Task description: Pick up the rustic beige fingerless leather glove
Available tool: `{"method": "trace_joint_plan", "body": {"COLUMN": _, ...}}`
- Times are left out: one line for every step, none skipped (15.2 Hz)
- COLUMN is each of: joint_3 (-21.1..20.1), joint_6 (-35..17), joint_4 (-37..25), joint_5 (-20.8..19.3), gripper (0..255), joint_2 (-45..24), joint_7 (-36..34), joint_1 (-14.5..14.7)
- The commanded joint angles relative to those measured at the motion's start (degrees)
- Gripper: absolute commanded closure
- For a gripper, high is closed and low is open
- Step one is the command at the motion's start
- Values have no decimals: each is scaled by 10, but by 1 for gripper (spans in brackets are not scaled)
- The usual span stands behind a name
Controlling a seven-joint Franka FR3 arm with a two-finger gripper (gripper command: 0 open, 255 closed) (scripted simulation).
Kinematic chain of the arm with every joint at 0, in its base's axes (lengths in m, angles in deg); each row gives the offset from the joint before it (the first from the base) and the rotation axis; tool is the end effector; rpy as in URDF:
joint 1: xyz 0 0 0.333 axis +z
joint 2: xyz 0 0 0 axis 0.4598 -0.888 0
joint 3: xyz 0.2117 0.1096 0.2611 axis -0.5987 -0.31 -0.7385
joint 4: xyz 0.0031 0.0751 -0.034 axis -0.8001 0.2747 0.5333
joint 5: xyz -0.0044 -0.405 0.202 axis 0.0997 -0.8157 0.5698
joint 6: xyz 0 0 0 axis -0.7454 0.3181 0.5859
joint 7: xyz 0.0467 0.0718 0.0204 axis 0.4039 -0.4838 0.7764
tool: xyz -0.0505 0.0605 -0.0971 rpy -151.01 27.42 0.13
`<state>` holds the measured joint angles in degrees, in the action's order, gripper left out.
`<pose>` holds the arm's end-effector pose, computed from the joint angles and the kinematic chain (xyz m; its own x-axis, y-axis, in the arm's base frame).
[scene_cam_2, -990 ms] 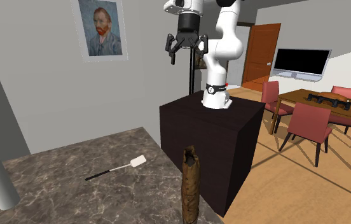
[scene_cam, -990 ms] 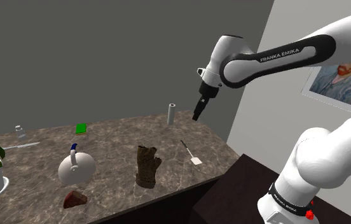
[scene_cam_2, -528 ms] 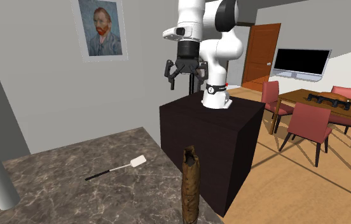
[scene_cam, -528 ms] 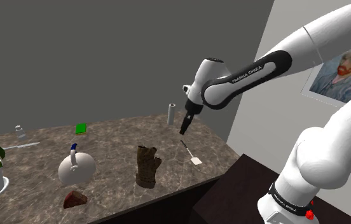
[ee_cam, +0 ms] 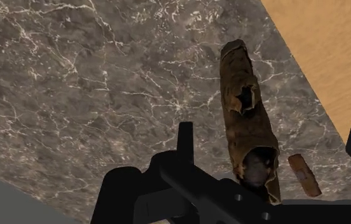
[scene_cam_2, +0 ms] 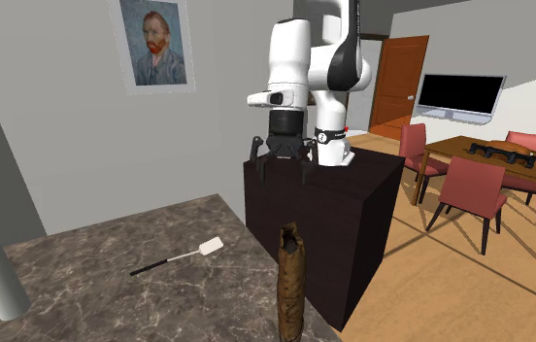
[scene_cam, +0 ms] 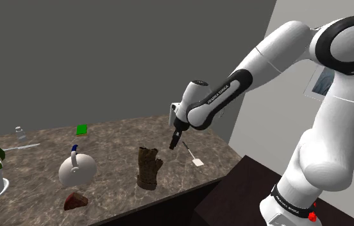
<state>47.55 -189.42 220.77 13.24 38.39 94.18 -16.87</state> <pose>0.5094 0.1329 0.2440 0.8117 0.5368 0.2301 0.5476 -0.8365 0.0197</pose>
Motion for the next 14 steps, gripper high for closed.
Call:
{"method": "trace_joint_plan", "body": {"joint_3": -6, "joint_6": -30, "joint_4": -17, "joint_5": 7, "gripper": 0, "joint_2": -44, "joint_7": 15, "joint_1": 3}}
{"method": "trace_joint_plan", "body": {"joint_3": -9, "joint_6": -44, "joint_4": -27, "joint_5": 9, "gripper": 0, "joint_2": -68, "joint_7": 23, "joint_1": 4}}
{"method": "trace_joint_plan", "body": {"joint_3": -13, "joint_6": -57, "joint_4": -39, "joint_5": 11, "gripper": 0, "joint_2": -92, "joint_7": 30, "joint_1": 4}}
{"method": "trace_joint_plan", "body": {"joint_3": -16, "joint_6": -69, "joint_4": -51, "joint_5": 12, "gripper": 0, "joint_2": -116, "joint_7": 36, "joint_1": 4}}
{"method": "trace_joint_plan", "body": {"joint_3": -19, "joint_6": -81, "joint_4": -64, "joint_5": 12, "gripper": 0, "joint_2": -140, "joint_7": 41, "joint_1": 4}}
{"method": "trace_joint_plan", "body": {"joint_3": -22, "joint_6": -92, "joint_4": -78, "joint_5": 11, "gripper": 0, "joint_2": -164, "joint_7": 47, "joint_1": 4}}
{"method": "trace_joint_plan", "body": {"joint_3": -25, "joint_6": -102, "joint_4": -92, "joint_5": 9, "gripper": 0, "joint_2": -187, "joint_7": 51, "joint_1": 5}}
{"method": "trace_joint_plan", "body": {"joint_3": -27, "joint_6": -111, "joint_4": -107, "joint_5": 7, "gripper": 0, "joint_2": -211, "joint_7": 56, "joint_1": 6}}
{"method": "trace_joint_plan", "body": {"joint_3": -29, "joint_6": -119, "joint_4": -122, "joint_5": 5, "gripper": 0, "joint_2": -234, "joint_7": 60, "joint_1": 8}}
{"method": "trace_joint_plan", "body": {"joint_3": -29, "joint_6": -121, "joint_4": -125, "joint_5": 4, "gripper": 0, "joint_2": -238, "joint_7": 60, "joint_1": 8}}
{"method": "trace_joint_plan", "body": {"joint_3": -29, "joint_6": -127, "joint_4": -127, "joint_5": 4, "gripper": 0, "joint_2": -247, "joint_7": 61, "joint_1": 8}}
{"method": "trace_joint_plan", "body": {"joint_3": -29, "joint_6": -133, "joint_4": -130, "joint_5": 4, "gripper": 0, "joint_2": -255, "joint_7": 62, "joint_1": 7}}
{"method": "trace_joint_plan", "body": {"joint_3": -29, "joint_6": -138, "joint_4": -132, "joint_5": 4, "gripper": 0, "joint_2": -263, "joint_7": 63, "joint_1": 7}}
{"method": "trace_joint_plan", "body": {"joint_3": -30, "joint_6": -144, "joint_4": -135, "joint_5": 4, "gripper": 0, "joint_2": -271, "joint_7": 63, "joint_1": 7}}
